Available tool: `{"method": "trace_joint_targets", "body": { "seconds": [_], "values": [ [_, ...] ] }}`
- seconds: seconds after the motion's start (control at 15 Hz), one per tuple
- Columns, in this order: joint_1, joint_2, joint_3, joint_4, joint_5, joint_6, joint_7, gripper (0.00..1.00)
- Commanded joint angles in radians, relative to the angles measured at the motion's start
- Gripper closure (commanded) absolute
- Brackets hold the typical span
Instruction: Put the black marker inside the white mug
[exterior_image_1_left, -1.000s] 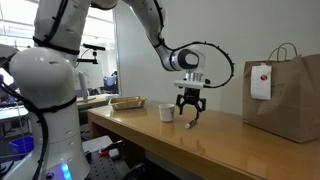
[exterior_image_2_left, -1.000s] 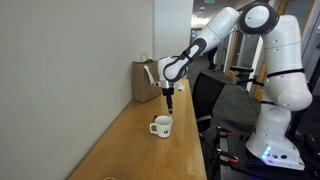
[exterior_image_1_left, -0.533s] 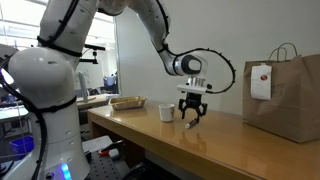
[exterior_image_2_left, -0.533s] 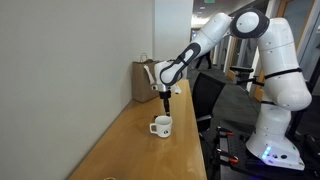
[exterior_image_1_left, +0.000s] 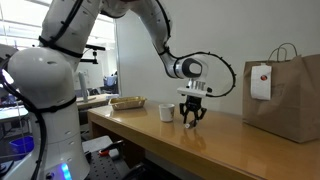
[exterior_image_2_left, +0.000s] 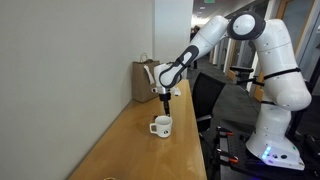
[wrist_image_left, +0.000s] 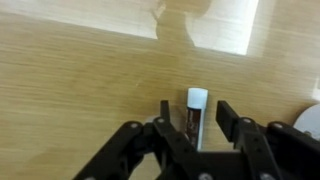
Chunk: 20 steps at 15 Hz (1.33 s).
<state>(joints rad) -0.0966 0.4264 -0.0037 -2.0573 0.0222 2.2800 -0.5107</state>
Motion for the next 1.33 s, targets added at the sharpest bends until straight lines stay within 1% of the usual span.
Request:
{"method": "trace_joint_targets", "body": {
  "seconds": [0.0,0.13,0.2,0.27,0.33,0.47,0.53,0.6,0.8,1.07,1.27],
  "values": [
    [-0.017,0.012,0.022,0.006,-0.005,0.004,0.002,0.45],
    [-0.016,0.018,0.026,0.006,-0.009,0.004,0.002,0.51],
    [-0.016,0.018,0.026,0.008,-0.01,0.005,0.003,0.72],
    [-0.016,0.018,0.026,0.01,-0.012,0.005,0.004,0.75],
    [-0.018,0.015,0.025,0.01,-0.012,0.007,0.004,0.81],
    [-0.017,0.012,0.023,0.009,-0.017,0.009,0.007,0.98],
    [-0.015,0.011,0.022,0.009,-0.02,0.01,0.01,0.99],
    [-0.013,0.008,0.02,0.009,-0.027,0.005,0.014,0.95],
    [-0.001,-0.014,0.005,0.011,-0.082,-0.023,0.022,0.95],
    [0.018,-0.075,-0.012,0.031,-0.26,-0.152,-0.005,0.95],
    [0.039,-0.121,0.004,0.06,-0.371,-0.316,-0.045,0.95]
  ]
}}
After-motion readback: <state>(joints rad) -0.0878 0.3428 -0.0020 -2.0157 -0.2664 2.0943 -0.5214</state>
